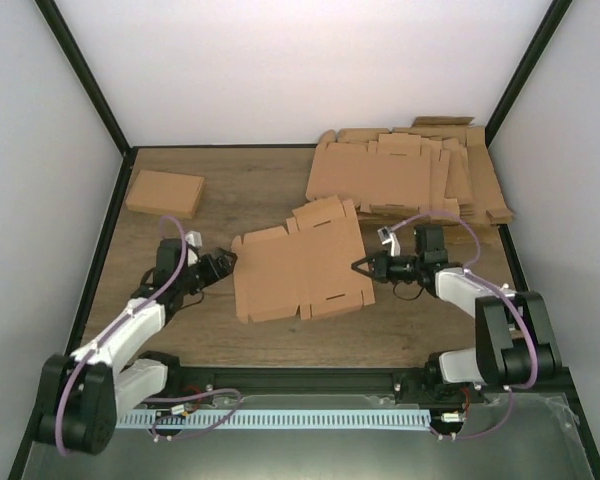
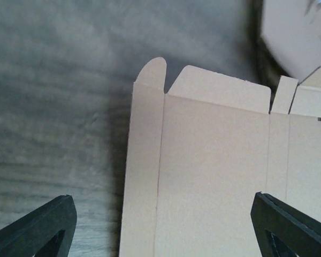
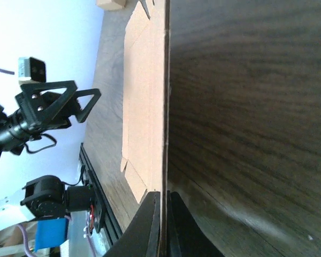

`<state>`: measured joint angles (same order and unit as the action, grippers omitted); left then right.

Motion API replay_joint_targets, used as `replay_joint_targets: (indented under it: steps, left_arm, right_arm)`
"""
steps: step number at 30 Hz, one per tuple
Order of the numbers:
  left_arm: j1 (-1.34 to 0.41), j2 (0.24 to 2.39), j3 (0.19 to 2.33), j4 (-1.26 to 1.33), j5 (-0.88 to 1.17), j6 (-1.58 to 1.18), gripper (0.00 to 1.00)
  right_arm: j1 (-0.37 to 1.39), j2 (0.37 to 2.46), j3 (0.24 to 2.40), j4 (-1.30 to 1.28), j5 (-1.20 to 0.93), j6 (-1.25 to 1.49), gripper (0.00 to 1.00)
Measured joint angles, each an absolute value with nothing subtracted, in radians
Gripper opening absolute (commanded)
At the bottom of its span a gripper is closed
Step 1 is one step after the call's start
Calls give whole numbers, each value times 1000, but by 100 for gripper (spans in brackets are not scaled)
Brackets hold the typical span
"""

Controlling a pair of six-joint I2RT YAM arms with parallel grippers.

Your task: Fold the paper box

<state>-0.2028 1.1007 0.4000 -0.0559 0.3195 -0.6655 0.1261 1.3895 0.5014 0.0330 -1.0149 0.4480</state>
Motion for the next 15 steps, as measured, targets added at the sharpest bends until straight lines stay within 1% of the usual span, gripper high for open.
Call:
replay_joint_targets:
  steps: [2,5,8,11,14,15]
  left_arm:
    - [-203,1015,400,-70,292,-657,96]
    - [-203,933,397,-67,292,-649,97]
    - [-203,939,398,-60,318,-643,95]
    - [-203,998,398,-60,351,-639,80]
    - [-203,1066,397,-43,386,-635,72]
    - [-203,1093,397,-30,401,-633,71]
  right_arm:
    - [126,1340,530,-12,-992,429,1]
    - [126,1275,575,-60,-962,407,1]
    - [126,1243,608,-95,-947,392,1]
    - [126,1237,620,-123,-935,380,1]
    - [126,1238,620,-149,-924,375,1]
    - [126,1238,620,-154,-922,374,1]
